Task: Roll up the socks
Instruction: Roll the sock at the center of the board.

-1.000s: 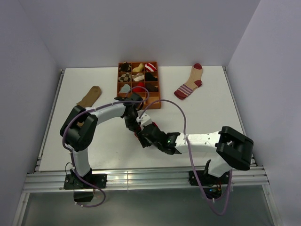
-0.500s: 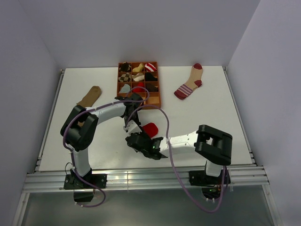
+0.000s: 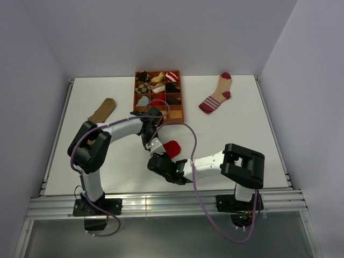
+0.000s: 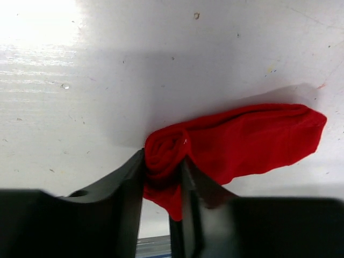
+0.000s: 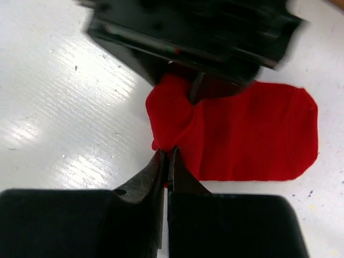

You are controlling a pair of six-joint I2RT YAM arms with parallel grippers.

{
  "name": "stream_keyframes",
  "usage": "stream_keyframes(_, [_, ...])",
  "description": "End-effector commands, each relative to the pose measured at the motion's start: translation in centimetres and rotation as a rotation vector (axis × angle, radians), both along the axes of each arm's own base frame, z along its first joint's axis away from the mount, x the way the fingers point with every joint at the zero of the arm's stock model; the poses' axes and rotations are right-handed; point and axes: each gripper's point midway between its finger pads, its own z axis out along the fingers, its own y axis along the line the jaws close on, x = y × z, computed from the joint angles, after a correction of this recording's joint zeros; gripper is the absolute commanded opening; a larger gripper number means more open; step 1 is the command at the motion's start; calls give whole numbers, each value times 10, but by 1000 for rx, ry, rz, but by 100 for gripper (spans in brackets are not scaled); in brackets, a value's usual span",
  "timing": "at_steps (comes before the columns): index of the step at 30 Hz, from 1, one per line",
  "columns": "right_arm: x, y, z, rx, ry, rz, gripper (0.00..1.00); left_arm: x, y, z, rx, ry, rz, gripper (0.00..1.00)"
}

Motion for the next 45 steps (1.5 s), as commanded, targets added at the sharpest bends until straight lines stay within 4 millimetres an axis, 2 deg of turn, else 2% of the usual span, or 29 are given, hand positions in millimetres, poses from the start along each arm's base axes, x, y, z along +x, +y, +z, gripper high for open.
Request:
stream_keyframes(1, [-19,-26,-30,32,150,-13,0,0,3,11,-21,-40,18,38])
stream_keyframes(2, [-17,-29,-30,60,172,-19,0,1,5,14,-33,-51,29,40])
stream_keyframes(3, [-21,-32,-33,92,192,-8,0,5,2,25,-68,-85,37,44])
stream_keyframes(4, [-28,-26,-28,156,248,36,0,11,-1,32,-100,-113,57,46])
stream_keyframes(5, [-28,-27,-28,187,269,42,0,13,3,35,-116,-126,80,49])
stream_keyframes(6, [-23,-36,-31,221,286,20,0,18,2,49,-153,-168,97,58])
stream_keyframes(8, [-28,-33,-28,289,355,60,0,27,5,58,-197,-226,146,62])
stream_keyframes(9, [-23,-38,-29,319,374,48,0,31,7,73,-229,-275,165,66])
stream_keyframes(11, [-30,-35,-27,380,448,89,0,36,9,79,-262,-334,194,67])
stream_keyframes(12, [-30,-35,-26,413,464,101,0,36,9,89,-291,-369,202,68])
stream_keyframes(13, [-24,-39,-24,454,486,78,0,35,9,92,-310,-382,218,68])
stream_keyframes(14, [-30,-37,-22,490,528,109,0,29,13,83,-310,-372,223,68])
stream_keyframes(15, [-27,-38,-21,521,534,108,0,31,9,93,-359,-409,229,67])
stream_keyframes(17, [-22,-42,-19,577,574,97,0,25,7,87,-401,-406,234,67])
stream_keyframes(19, [-19,-50,-28,595,620,69,0,18,5,84,-432,-392,235,67])
stream_keyframes(20, [-18,-51,-30,606,639,64,0,11,5,75,-439,-366,226,68])
stream_keyframes(21, [-22,-50,-34,622,677,82,0,11,2,74,-455,-365,225,68])
stream_keyframes(24, [-17,-54,-36,664,710,64,0,3,0,62,-464,-335,213,69])
stream_keyframes(28, [-16,-55,-44,671,763,60,0,2,-5,57,-486,-329,204,69])
stream_keyframes(35, [-10,-54,-48,675,801,55,2,2,-13,36,-485,-276,199,65])
stream_keyframes(45, [-7,-60,-63,672,860,10,3,-5,-11,6,-449,-201,216,61])
